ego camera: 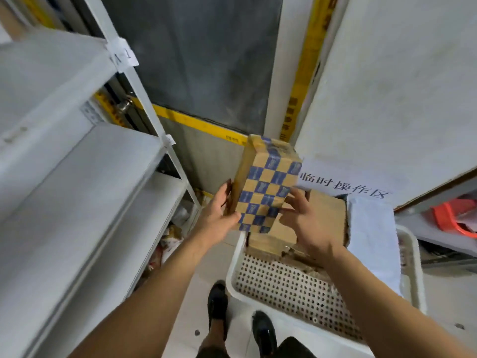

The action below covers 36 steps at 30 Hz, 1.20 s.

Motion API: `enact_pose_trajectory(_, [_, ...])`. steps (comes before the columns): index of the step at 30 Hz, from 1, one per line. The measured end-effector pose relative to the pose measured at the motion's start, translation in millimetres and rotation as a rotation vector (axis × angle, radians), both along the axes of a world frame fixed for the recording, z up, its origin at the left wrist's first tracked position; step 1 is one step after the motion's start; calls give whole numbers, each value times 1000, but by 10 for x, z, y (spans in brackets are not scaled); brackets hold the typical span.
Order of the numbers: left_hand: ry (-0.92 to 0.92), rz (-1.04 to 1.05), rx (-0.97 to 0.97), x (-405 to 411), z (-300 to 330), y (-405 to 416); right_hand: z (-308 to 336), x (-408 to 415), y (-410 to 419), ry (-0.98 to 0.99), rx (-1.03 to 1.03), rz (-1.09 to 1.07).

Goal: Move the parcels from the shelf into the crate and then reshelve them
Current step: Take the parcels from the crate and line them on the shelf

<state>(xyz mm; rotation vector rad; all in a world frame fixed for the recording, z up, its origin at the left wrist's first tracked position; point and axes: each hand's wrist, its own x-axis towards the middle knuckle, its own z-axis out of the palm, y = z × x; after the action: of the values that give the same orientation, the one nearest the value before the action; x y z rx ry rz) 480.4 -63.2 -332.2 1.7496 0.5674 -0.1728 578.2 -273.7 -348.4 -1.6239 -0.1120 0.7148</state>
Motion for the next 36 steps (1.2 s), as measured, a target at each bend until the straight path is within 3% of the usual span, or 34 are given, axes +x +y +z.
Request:
enact_pose_trajectory(4, [-162,238,327,-669,377,263,502,-26,300,294,242,140])
enact_pose_trajectory(7, [-261,446,460,-1242,724,388,970,-294,808,371,338,282])
enact_pose_trajectory(9, [-361,565,474,-1660,948,482,1244,-571,1145,398,335,342])
enact_pose_trajectory(11, [-467,697,354,-2106,1160,588,1433,-896,1429,384,362,435])
enact_pose_trajectory(13, [-544,806,258,-2533,1402,608,1572,-1250,1688,351,426,569])
enact_pose_trajectory(16, [-636,897,306,-3120,1741,601,1786,-1856,2050,260,519,760])
enact_pose_trajectory(25, [-673,989,362,-5023,2161,1084,2348,-3748,3143,-67,586,1131])
enact_pose_trajectory(30, [-634,1096,472,-6004,2215,1447,2478,-4653,3666,-310,535,1346])
enact_pose_trajectory(36, [-456,1277,644,-6812,2235,1768,2546,-5543,4338,-561,504,1394])
